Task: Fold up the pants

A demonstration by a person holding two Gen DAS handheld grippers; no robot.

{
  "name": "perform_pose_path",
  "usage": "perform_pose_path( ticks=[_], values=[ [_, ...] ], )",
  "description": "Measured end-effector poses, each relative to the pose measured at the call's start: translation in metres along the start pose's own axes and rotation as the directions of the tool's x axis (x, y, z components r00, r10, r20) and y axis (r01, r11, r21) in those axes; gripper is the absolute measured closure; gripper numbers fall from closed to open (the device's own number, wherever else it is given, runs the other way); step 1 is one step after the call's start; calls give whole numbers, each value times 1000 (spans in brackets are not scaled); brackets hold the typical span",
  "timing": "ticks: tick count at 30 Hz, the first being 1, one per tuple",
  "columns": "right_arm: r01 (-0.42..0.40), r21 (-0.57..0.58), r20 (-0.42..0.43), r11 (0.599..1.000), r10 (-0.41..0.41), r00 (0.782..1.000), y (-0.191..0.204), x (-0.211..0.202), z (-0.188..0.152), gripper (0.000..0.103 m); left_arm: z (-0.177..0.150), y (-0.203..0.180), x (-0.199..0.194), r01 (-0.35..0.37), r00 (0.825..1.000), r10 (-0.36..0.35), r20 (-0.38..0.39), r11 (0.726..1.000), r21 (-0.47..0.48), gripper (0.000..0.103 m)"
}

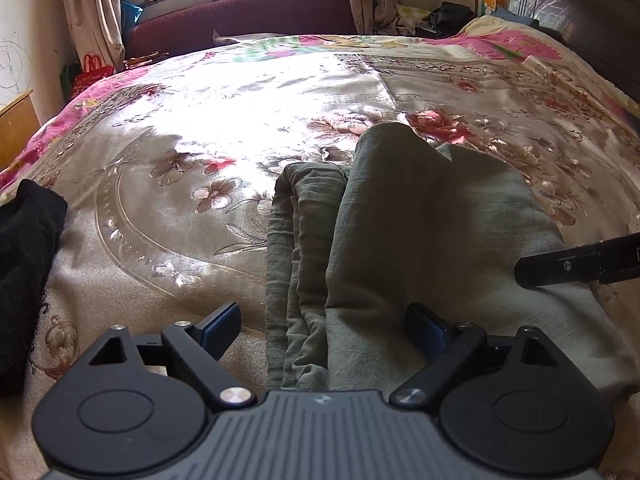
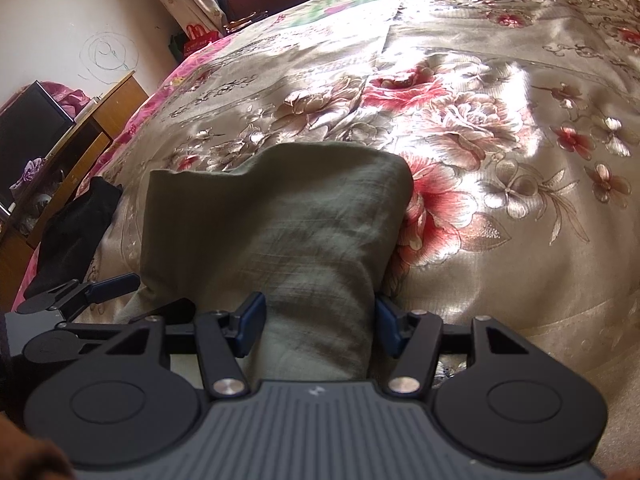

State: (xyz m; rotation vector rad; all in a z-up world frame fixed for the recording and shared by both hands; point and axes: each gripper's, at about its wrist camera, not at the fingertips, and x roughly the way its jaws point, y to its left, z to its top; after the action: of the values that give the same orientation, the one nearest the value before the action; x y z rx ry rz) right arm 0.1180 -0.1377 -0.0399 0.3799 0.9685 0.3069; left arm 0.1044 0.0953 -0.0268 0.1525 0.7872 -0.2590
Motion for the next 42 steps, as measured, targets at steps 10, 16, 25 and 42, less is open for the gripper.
perform_pose_path(
  ticks=[10, 16, 25, 42],
  values=[
    [7, -11, -5, 1000, -7, 1000, 1, 0, -1, 43, 2, -6, -3, 5, 1000, -5, 4, 999, 40, 10],
    [-23, 8, -10, 1000, 23, 1000, -8, -7, -4, 45, 2, 1, -5, 17, 1000, -17, -8, 999, 48, 8],
    [-91, 60, -6, 994, 91, 996, -19, -17, -11, 42, 4, 14, -4, 62, 998, -62, -5, 998, 5, 8],
    [-187, 129, 3, 974, 188, 982, -12, 8, -8, 46, 3, 17, 11, 111, 993, -113, -28, 991, -76, 16]
  ],
)
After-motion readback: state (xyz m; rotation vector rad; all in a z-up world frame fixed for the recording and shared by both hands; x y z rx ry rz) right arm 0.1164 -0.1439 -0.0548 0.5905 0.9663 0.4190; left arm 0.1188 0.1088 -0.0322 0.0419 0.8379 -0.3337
